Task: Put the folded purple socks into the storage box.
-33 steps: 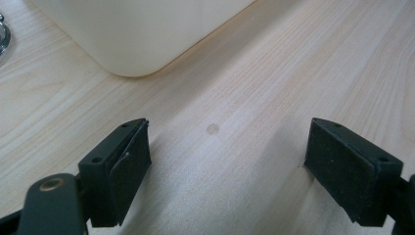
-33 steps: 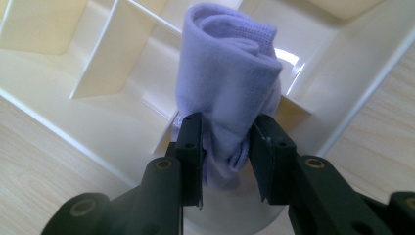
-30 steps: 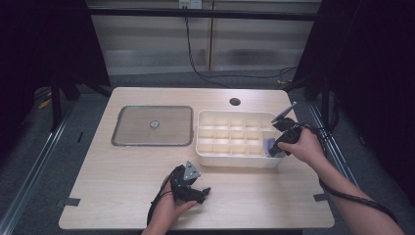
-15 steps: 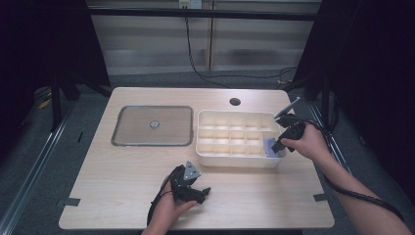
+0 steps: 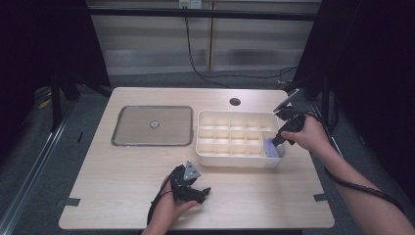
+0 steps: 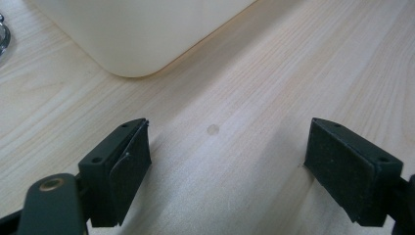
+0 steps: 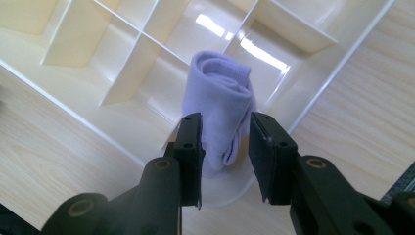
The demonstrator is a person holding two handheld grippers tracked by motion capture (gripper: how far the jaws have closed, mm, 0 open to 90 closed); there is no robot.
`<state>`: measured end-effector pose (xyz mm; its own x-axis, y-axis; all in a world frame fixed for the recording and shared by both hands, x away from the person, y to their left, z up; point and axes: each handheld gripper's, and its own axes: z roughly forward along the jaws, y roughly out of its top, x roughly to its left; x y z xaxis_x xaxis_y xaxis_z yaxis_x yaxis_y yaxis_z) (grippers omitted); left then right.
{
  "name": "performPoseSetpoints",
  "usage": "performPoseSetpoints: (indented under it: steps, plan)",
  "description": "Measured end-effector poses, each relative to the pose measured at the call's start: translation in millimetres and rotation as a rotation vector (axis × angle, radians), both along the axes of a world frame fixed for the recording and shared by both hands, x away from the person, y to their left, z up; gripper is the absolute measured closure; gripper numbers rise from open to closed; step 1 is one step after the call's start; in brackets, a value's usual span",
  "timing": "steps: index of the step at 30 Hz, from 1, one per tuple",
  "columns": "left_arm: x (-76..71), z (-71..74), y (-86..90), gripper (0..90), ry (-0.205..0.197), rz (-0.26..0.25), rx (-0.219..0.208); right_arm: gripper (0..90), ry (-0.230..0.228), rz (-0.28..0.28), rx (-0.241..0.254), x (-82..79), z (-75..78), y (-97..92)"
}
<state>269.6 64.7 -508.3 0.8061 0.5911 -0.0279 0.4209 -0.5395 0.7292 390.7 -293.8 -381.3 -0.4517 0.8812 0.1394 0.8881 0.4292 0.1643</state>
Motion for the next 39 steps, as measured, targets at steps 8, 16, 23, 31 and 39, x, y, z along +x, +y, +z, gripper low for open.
performPoseSetpoints:
  steps: [8, 16, 23, 31, 39]
  plan:
    - [0.9, 0.1, -0.3, 16.4, -0.002, -0.005, 0.003, 68.5, -0.001, 0.009, -0.029, 10.6, 13.0, 3.9]
    - [1.2, 0.3, -0.3, 16.5, 0.0, -0.007, 0.005, 77.2, 0.022, 0.019, -0.051, 18.9, 15.8, 6.8]
    - [1.2, 0.3, -0.3, 16.5, -0.001, -0.007, 0.005, 90.0, 0.041, 0.027, -0.078, 22.6, 17.3, 3.1]
    - [1.3, 0.3, -0.3, 16.5, 0.0, -0.008, 0.004, 90.0, 0.05, 0.023, -0.08, 33.7, 12.5, 6.8]
    - [1.3, 0.2, -0.3, 16.5, 0.0, -0.008, 0.003, 90.0, 0.048, 0.035, -0.061, 41.2, -4.1, 17.6]
